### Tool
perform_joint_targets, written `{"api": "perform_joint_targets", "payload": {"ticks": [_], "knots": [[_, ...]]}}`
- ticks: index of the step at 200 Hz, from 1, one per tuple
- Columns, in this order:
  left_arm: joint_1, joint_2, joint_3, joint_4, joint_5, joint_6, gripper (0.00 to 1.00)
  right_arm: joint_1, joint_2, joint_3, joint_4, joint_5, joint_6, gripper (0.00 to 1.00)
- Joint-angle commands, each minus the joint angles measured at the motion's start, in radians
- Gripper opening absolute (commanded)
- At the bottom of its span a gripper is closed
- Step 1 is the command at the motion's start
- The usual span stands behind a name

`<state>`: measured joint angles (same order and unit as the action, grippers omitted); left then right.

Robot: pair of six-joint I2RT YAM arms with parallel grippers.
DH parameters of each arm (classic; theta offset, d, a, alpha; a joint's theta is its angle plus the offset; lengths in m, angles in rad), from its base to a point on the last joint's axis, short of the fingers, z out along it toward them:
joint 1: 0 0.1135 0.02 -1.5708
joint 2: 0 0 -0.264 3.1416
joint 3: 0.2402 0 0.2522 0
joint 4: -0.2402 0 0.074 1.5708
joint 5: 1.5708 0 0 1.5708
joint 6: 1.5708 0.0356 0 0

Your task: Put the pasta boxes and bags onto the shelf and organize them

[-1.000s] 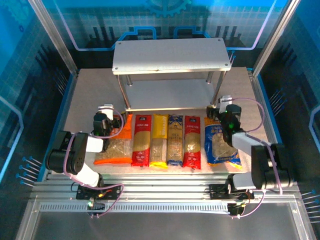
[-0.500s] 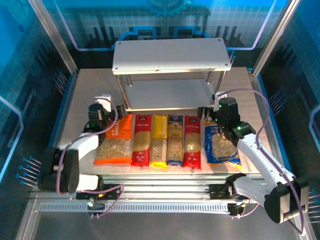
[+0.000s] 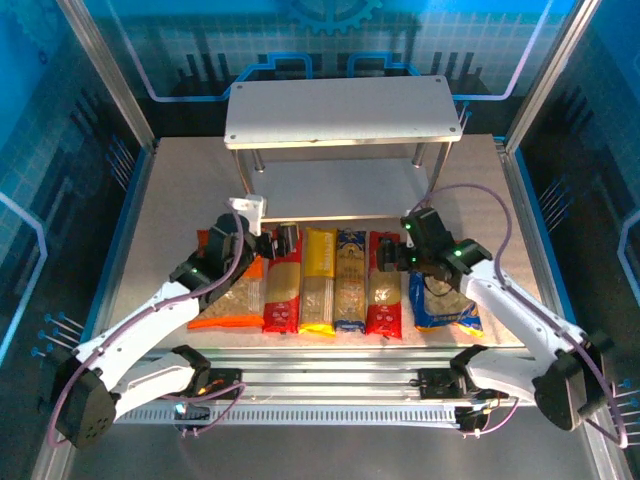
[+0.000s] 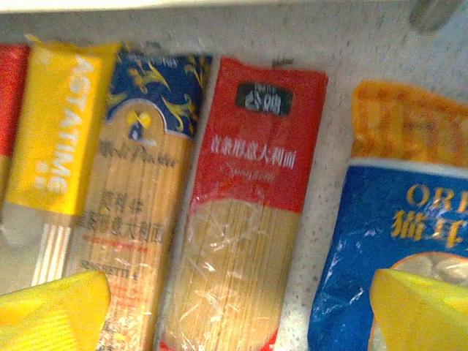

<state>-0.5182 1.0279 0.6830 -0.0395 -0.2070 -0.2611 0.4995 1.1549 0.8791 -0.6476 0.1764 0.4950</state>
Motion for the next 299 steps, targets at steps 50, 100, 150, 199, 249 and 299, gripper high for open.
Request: {"api": "perform_joint_targets", "payload": {"ticks": [50,100,150,199,249,299], "knots": [[-0.009,0.002,-0.023,-0.094,-0.005,-0.097,0.96,0.025,0.214,0.006,-0.013,-0.038,0.061,1.00],[-0.009,0.002,-0.023,-0.093,-0.006,-0.096,0.98,0.036,0.314,0.006,0.032,-0.074,0.077,1.00],[-0.009,0.000,-0.028,-0.091,-0.015,-0.092,0.99,0.052,0.390,0.006,0.031,-0.055,0.086,1.00],[-0.008,0.001,-0.031,-0.084,-0.019,-0.090,0.99,0.062,0.435,0.006,0.055,-0.085,0.097,1.00],[-0.008,0.004,-0.034,-0.077,-0.020,-0.091,0.99,0.084,0.490,-0.024,0.075,-0.110,0.108,1.00],[-0.008,0.001,-0.030,-0.084,-0.023,-0.094,0.99,0.082,0.485,-0.029,0.055,-0.074,0.102,0.85]]}}
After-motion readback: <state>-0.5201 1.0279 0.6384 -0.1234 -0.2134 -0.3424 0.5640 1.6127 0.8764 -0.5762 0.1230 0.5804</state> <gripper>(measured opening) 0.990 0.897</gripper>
